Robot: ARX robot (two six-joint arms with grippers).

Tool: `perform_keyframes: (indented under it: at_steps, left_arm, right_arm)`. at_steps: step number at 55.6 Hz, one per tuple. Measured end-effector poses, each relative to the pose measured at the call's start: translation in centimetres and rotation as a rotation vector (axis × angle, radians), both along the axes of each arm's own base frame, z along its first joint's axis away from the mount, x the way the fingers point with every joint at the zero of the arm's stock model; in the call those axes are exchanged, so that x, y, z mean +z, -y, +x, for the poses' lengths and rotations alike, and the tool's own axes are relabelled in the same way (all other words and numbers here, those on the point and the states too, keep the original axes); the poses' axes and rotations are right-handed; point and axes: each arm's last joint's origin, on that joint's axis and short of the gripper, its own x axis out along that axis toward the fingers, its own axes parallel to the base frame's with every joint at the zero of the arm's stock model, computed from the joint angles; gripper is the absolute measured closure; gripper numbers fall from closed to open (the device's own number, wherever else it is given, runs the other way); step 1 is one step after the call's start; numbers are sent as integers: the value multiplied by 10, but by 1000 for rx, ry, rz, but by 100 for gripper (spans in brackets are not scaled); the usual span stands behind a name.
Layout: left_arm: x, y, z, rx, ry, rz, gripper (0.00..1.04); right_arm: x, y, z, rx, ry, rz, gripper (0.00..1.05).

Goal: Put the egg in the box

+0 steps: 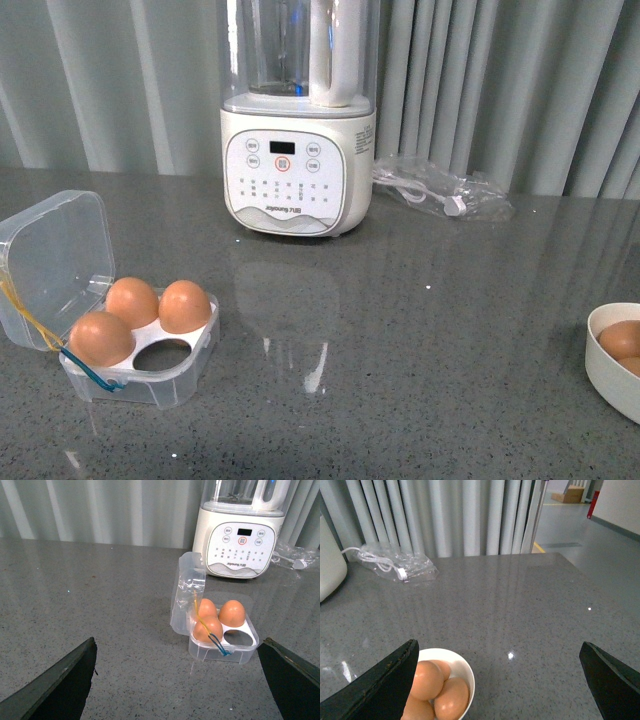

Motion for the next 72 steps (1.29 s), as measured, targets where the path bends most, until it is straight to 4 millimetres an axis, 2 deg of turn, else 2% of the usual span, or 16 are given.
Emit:
perform_keyframes:
  at_steps: [10,20,42,72]
  left_arm:
    - [0,0,0,0,0,0,7]
    - [0,0,0,0,0,0,7]
    - [0,0,0,0,0,0,7]
    - [0,0,0,0,0,0,7]
  right_arm:
    - [-7,-1,49,79,-145,-11,7]
    - [-19,-9,74,213,-244,-9,7]
    - [-38,-14,84,369,-273,-43,7]
    - [-75,1,80,330,-344,11,7]
